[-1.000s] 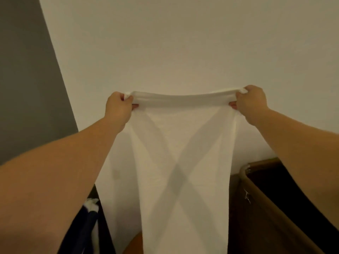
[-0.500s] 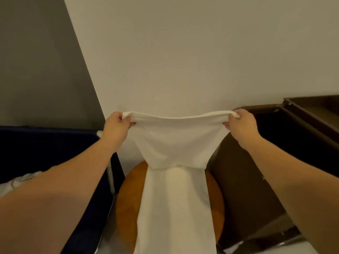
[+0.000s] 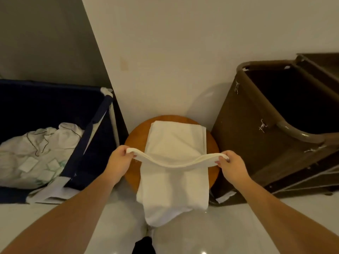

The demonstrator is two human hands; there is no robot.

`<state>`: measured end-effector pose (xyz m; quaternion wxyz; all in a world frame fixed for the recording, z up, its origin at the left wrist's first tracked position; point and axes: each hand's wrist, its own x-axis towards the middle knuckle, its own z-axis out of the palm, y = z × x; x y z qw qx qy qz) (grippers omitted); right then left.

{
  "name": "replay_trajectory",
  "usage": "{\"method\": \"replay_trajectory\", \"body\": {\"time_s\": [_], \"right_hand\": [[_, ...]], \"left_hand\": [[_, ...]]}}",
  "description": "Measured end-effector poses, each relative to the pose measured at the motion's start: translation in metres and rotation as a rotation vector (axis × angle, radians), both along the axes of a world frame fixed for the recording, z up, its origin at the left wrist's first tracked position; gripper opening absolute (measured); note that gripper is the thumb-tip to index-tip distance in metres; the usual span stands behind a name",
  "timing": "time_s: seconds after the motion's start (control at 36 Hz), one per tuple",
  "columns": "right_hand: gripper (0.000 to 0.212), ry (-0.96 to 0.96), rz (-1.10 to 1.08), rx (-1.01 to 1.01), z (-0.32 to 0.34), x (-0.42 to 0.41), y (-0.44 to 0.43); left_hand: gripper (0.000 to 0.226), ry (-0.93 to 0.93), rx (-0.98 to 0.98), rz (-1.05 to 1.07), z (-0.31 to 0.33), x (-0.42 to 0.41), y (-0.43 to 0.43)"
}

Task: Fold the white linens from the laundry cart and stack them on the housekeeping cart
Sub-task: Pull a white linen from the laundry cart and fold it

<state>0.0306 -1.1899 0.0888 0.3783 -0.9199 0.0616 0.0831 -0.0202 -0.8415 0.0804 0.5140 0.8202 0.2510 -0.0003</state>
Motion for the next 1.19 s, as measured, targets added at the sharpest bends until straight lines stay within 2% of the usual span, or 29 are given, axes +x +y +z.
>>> {"method": "replay_trajectory", "body": {"time_s": [0.08,0.28,0.44,0.53,0.61,0.81,0.97,1.03,1.14,1.19], "right_hand": [[0.011,0.086,0.000,-0.015,-0.025,-0.015,-0.001],[0.013,0.379,0.029,-0.017,-0.076,-0.057,-0.001],[0.015,0.593,0.050,-0.026,-0.108,-0.062,0.001],[0.020,0.585,0.025,-0.061,-0.118,-0.054,0.001],[0.017,0.553,-0.003,-0.061,-0.119,-0.034,0.001],[0.016,0.480,-0.050,-0.020,-0.129,0.050,0.010],[0.031,0.449,-0.148,-0.030,-0.168,0.151,0.036],[0.035,0.435,-0.187,-0.056,-0.186,0.187,0.043],[0.038,0.399,-0.280,-0.088,-0.220,0.252,0.055],[0.040,0.385,-0.320,-0.120,-0.235,0.278,0.058]], "left_hand": [[0.004,0.076,-0.016,0.003,-0.022,-0.017,-0.006],[0.026,0.342,-0.077,-0.061,-0.081,-0.052,-0.021],[0.014,0.459,-0.032,-0.087,-0.113,-0.051,-0.021],[0.015,0.471,0.012,-0.112,-0.118,-0.041,-0.020],[0.014,0.454,0.063,-0.146,-0.119,-0.023,-0.019],[0.016,0.397,0.011,-0.104,-0.135,0.055,-0.008],[0.021,0.360,0.003,-0.078,-0.172,0.167,0.021],[0.009,0.336,0.020,-0.097,-0.185,0.207,0.028],[0.026,0.316,0.096,-0.113,-0.214,0.283,0.044],[0.020,0.336,0.100,-0.113,-0.230,0.314,0.049]]}}
